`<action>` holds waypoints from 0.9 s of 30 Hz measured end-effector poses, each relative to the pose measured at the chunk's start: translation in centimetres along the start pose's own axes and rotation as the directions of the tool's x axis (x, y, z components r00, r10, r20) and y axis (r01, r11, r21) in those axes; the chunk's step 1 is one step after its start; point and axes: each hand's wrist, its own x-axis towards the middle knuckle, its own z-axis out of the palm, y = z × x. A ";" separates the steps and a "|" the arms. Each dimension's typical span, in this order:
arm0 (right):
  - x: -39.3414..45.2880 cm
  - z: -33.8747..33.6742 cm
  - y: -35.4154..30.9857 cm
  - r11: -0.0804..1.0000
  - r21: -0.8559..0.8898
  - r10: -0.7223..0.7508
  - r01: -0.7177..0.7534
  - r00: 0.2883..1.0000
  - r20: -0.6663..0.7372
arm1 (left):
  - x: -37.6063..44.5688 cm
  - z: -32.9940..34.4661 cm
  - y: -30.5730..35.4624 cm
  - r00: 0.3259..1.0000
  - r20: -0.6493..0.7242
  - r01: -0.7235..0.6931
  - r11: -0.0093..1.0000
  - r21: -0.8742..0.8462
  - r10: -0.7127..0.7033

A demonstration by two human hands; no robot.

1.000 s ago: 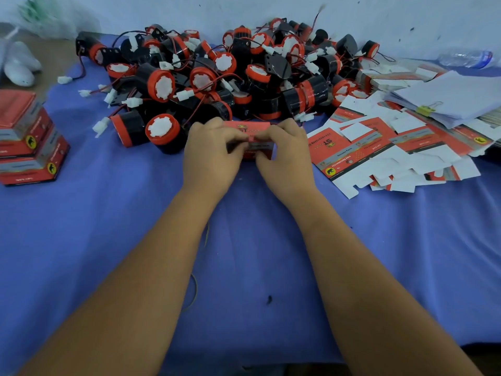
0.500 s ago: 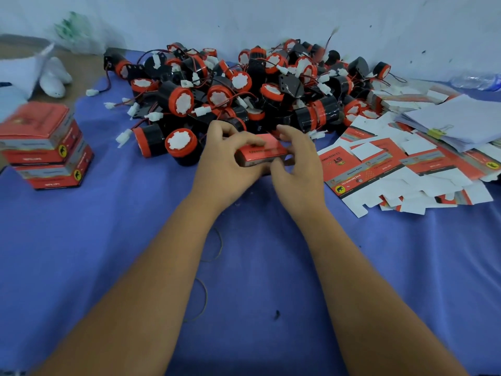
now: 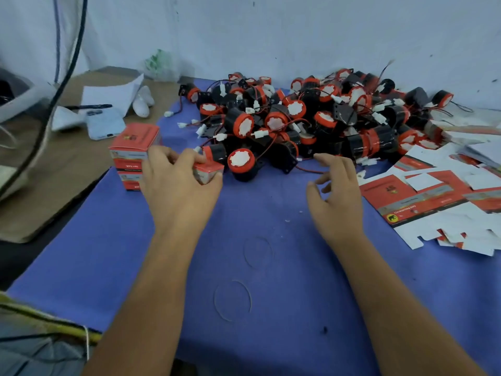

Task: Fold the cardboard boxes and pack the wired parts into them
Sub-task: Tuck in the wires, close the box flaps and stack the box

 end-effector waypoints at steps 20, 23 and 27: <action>0.4 -0.5 0.5 0.981 -0.132 0.153 -0.143 0.986 0.069 | 5.0 2.1 -0.4 0.981 0.176 -0.131 0.943 0.306 0.079; 0.8 -1.1 1.3 0.959 -0.253 0.128 -0.123 0.992 0.003 | 4.1 3.2 3.8 0.958 0.115 -0.272 0.960 0.071 0.263; 1.5 -3.3 3.4 0.832 -0.498 0.163 -0.245 0.965 -0.204 | 0.8 5.9 9.5 0.823 0.255 -0.377 0.825 -0.422 0.507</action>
